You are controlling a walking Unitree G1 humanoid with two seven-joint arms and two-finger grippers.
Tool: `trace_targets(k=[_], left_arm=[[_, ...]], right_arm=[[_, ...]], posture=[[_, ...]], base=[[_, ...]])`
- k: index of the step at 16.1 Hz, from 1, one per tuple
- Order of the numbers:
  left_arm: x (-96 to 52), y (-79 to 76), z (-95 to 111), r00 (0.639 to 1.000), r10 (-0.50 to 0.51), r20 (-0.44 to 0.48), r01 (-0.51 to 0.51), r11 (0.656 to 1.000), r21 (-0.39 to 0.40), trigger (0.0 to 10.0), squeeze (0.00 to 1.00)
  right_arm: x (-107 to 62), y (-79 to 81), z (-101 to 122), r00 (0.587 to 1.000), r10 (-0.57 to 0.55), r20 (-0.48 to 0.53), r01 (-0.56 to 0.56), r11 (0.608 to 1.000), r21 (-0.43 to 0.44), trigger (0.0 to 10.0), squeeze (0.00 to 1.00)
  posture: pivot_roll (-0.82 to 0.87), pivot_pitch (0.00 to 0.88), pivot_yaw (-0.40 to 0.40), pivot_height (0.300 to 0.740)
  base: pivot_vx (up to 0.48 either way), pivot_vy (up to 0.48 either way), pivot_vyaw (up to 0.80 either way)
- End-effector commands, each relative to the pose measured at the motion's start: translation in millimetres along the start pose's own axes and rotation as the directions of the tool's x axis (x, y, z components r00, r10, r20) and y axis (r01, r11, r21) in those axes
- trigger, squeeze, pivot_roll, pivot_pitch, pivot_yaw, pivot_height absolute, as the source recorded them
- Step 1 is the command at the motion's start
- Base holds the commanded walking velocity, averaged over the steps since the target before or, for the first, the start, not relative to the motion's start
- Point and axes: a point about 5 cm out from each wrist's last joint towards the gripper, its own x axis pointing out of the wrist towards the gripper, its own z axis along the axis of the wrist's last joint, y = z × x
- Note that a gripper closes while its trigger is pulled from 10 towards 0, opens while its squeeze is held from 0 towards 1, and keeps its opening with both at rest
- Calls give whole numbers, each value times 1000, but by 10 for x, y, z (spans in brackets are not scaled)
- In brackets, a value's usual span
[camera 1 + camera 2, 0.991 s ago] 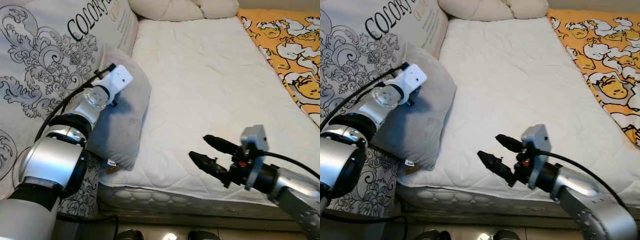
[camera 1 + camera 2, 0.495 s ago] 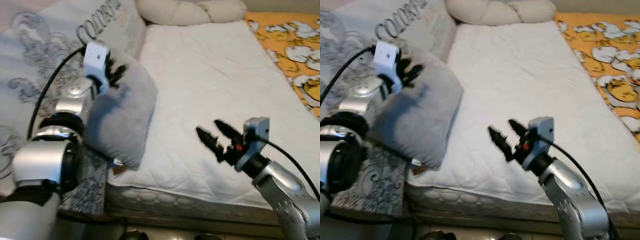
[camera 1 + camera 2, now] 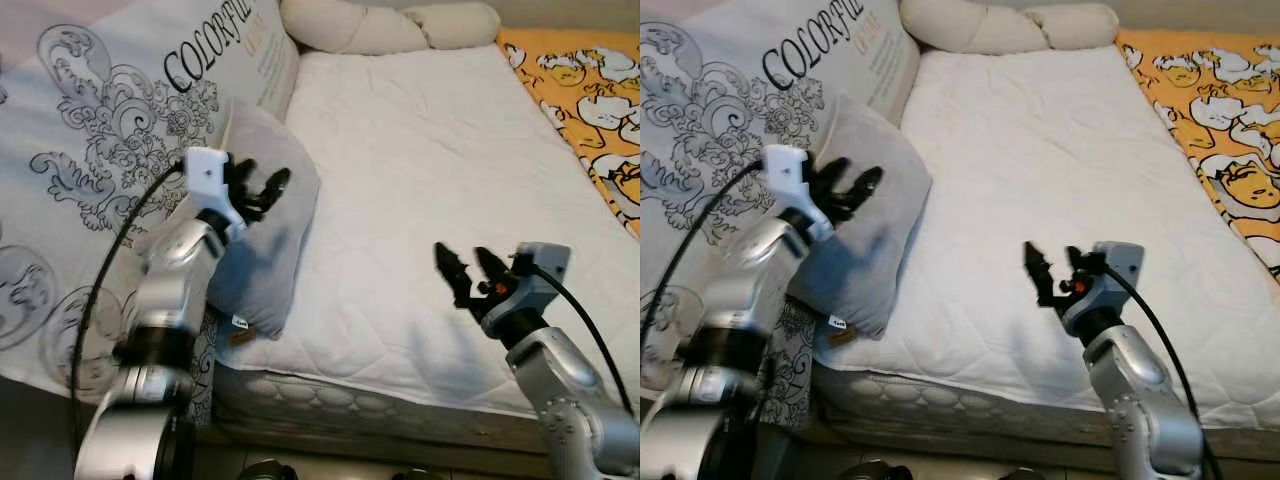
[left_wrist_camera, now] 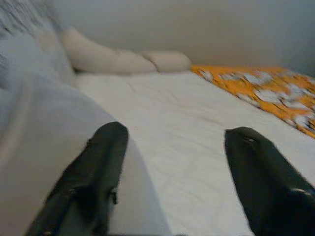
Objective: Clean up the room
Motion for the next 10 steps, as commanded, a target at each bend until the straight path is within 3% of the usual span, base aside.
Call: trace_targets(k=[1,4,7,10], left_arm=[[-30,2,51,1000,20,8,-20,1000,23,10000,957],[-365,-11,-152,994,68,-86,-57,990,126,10000,886],[-630,-50,-273,980,159,-122,-146,983,110,10000,886],[-757,-10,-284,966,229,-116,-213,968,131,10000,886]], right_arm=[[-4,-13,-15,1000,-28,6,28,1000,-7,10000,0],[-28,-58,-186,984,-169,-48,167,985,-42,10000,0],[-58,-42,-191,982,-187,-12,186,981,-63,10000,0],[-47,-17,-172,982,-190,6,190,979,-71,10000,0]], posture=[[-79,0,80,740],[-62,0,63,740],[-49,0,44,740],[-32,0,17,740]], base=[[0,-368,0],[0,-385,0],[0,-382,0],[0,-346,0]])
